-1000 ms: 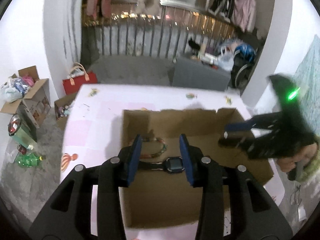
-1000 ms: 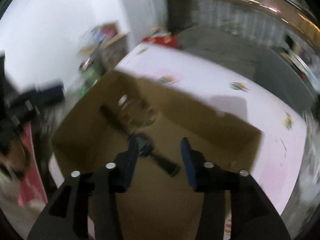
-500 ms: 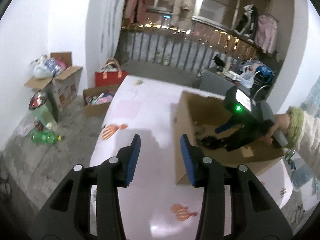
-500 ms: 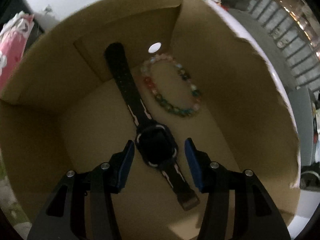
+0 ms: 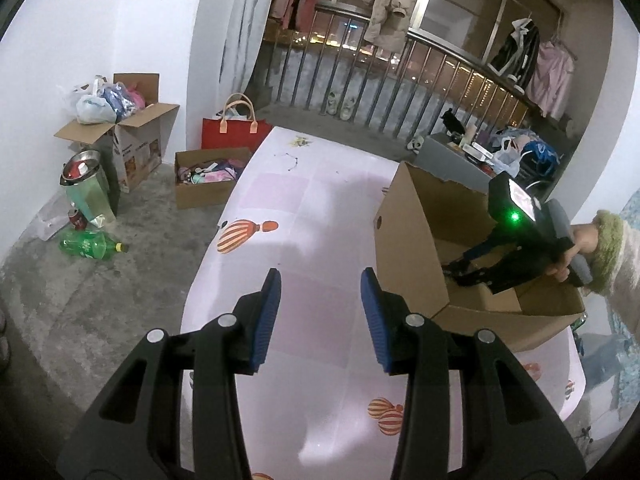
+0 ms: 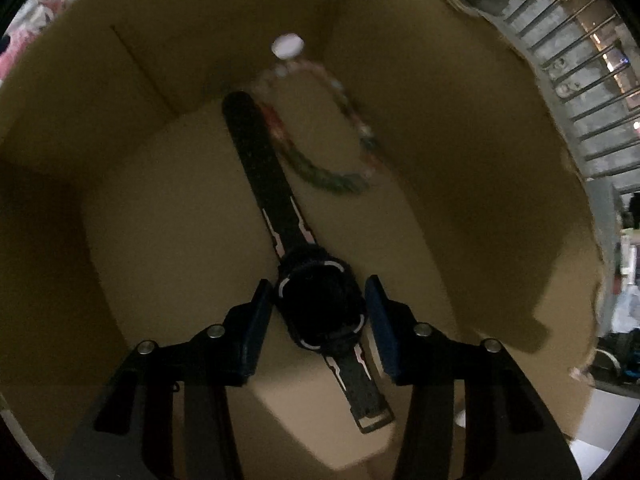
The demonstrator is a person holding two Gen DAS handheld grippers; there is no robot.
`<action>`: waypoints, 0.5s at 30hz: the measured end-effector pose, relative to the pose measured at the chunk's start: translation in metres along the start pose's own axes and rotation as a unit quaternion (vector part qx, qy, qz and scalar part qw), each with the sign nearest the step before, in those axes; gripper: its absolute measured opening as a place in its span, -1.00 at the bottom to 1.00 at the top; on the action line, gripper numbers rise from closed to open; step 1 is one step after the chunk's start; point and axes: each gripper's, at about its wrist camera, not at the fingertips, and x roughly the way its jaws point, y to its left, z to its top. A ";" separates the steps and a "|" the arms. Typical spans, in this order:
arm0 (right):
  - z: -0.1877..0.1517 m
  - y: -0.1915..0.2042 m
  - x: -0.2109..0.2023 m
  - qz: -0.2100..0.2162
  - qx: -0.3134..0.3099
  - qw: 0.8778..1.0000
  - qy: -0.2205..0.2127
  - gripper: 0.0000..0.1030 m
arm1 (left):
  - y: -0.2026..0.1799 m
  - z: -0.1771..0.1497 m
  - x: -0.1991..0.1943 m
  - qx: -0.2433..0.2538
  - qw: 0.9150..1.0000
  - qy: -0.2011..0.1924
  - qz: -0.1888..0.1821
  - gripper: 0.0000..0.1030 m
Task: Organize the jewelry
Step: 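Lower the watch into the box, opening the left then the right gripper, then withdraw both grippers up out of the box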
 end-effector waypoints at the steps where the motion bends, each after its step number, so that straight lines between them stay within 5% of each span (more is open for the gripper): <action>1: -0.001 -0.001 0.001 -0.009 -0.004 1.000 0.008 -0.10 | 0.000 -0.001 0.001 0.000 1.000 0.002 -0.001 -0.23; 8: -0.004 -0.004 0.002 -0.068 -0.026 0.997 0.033 -0.10 | -0.006 -0.006 0.004 0.001 1.000 0.007 -0.003 -0.23; 15: -0.012 0.011 -0.014 -0.111 -0.016 0.994 0.003 -0.09 | -0.008 -0.009 -0.004 0.008 1.000 -0.001 -0.004 -0.23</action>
